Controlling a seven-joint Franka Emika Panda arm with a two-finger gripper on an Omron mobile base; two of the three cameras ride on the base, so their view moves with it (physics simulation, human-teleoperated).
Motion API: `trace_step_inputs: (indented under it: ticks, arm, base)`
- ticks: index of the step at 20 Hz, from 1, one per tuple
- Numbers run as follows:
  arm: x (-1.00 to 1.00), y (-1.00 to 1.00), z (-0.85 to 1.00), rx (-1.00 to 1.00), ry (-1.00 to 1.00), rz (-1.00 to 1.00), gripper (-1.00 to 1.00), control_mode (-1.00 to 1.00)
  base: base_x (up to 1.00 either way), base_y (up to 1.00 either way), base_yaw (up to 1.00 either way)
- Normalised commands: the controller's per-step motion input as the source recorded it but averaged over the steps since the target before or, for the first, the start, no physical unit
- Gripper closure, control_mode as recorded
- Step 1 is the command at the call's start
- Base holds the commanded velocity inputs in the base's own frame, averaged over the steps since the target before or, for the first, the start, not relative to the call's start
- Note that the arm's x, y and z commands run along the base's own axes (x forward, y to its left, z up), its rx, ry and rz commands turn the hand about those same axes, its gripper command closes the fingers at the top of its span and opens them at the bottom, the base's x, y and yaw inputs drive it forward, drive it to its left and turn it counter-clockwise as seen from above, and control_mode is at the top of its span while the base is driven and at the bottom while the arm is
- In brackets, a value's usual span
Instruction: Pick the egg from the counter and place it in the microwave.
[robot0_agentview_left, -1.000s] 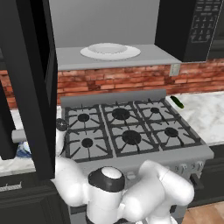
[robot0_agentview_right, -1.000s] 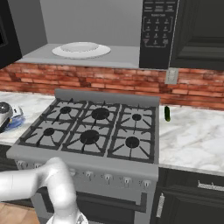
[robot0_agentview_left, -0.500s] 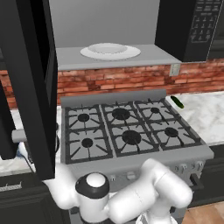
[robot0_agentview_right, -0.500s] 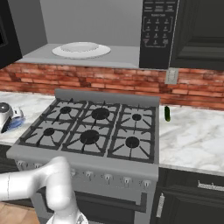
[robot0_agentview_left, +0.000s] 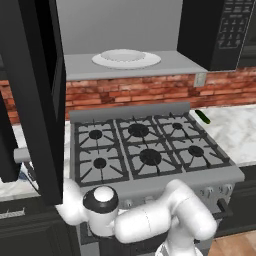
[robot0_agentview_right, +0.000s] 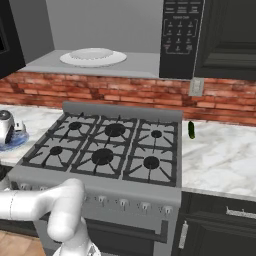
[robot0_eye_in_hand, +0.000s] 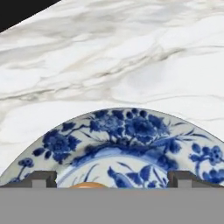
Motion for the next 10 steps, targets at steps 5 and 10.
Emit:
trace_step_inputs:
  ticks: [5,10]
  arm:
    - [0.07,0.03,-0.53,-0.01,0.17,-0.06,-1.00,-1.00]
    - [-0.18,0.21,-0.50,0.00,0.14,-0.03,-1.00,-1.00]
  base:
    - [0.00,0.00,0.00]
    - [0.00,0.00,0.00]
